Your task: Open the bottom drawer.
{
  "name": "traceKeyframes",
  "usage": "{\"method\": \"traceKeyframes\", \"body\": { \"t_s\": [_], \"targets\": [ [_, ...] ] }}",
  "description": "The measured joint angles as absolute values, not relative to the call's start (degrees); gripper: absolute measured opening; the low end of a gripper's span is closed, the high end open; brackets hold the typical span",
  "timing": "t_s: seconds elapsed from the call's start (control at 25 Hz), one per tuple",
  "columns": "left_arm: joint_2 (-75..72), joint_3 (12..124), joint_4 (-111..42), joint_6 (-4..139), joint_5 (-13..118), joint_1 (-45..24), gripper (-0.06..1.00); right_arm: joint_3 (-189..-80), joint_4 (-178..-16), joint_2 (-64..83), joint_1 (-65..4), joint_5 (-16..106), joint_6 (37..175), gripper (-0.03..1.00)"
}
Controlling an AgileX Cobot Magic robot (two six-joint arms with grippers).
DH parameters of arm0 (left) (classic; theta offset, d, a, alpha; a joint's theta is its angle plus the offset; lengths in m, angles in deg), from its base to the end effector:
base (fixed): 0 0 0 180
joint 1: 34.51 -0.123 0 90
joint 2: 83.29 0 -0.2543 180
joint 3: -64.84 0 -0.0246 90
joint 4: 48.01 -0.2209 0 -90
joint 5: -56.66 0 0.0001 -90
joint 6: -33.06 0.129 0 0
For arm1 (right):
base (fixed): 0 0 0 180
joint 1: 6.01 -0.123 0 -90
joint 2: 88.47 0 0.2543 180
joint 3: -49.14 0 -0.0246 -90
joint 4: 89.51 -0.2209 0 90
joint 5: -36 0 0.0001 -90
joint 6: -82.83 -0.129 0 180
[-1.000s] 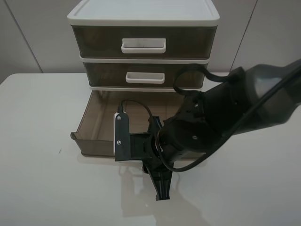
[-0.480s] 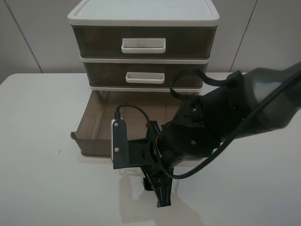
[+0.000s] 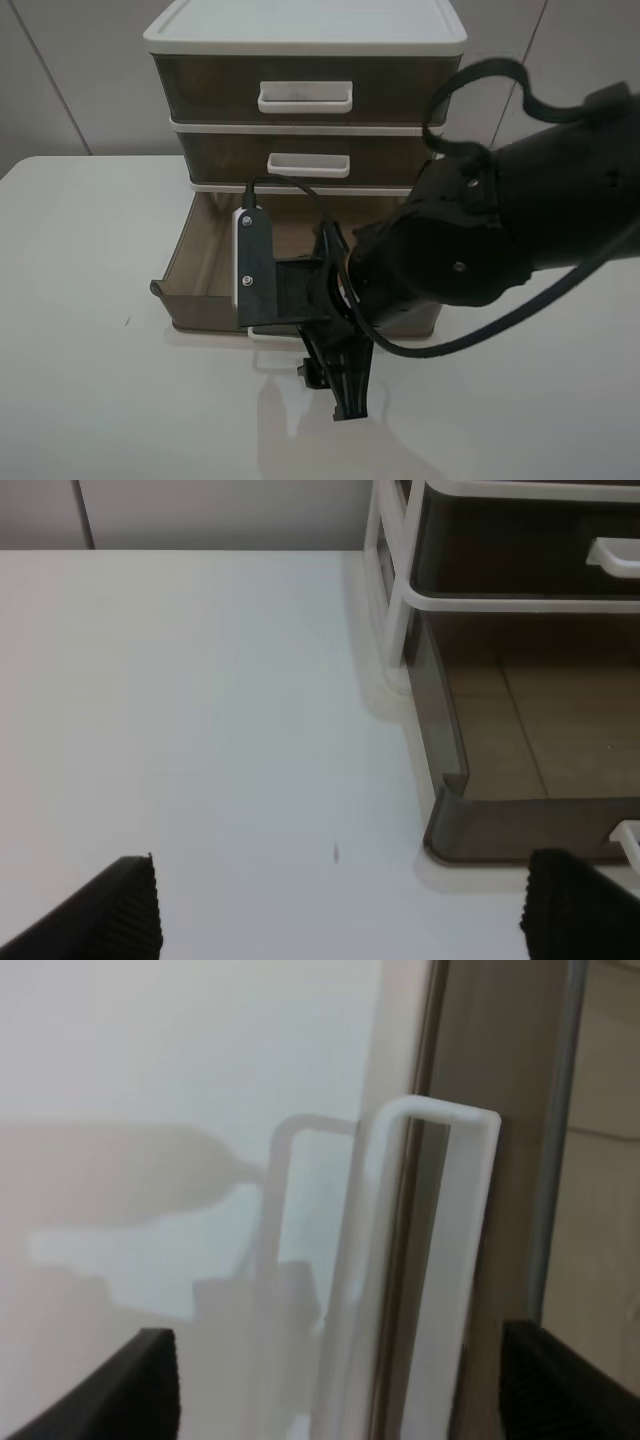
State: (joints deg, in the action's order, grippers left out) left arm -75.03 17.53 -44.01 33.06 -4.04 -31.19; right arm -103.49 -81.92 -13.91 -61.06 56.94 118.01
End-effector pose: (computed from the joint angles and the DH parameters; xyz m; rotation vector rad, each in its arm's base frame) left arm 0.0316 -0.0097 0.2478 0.0625 2.0284 -0.1199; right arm 0.1790 0.2454 0.1206 -2.0011 1.7801 0.0071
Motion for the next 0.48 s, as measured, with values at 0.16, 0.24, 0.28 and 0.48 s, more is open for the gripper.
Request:
{"method": "traceKeyframes", "body": {
  "t_s": [0.16,0.24,0.28,0.48],
  "targets": [
    [-75.0,17.5,-44.0,33.1,-4.0,-31.2,0.74,-103.5,-85.3,-9.0,-60.2,60.6,117.0,0.65],
    [-75.0,17.5,-44.0,33.1,-4.0,-31.2,0.74,-103.5,-89.0,-6.2,-57.7,62.2,115.9,0.65],
    [-75.0,17.5,-44.0,33.1,-4.0,-31.2,0.74,-103.5,-90.8,-5.0,-55.8,63.0,114.8,0.65],
    [-75.0,17.5,-44.0,33.1,-4.0,-31.2,0.74,-103.4,-93.5,2.2,-43.7,69.4,105.0,0.65]
  ]
}}
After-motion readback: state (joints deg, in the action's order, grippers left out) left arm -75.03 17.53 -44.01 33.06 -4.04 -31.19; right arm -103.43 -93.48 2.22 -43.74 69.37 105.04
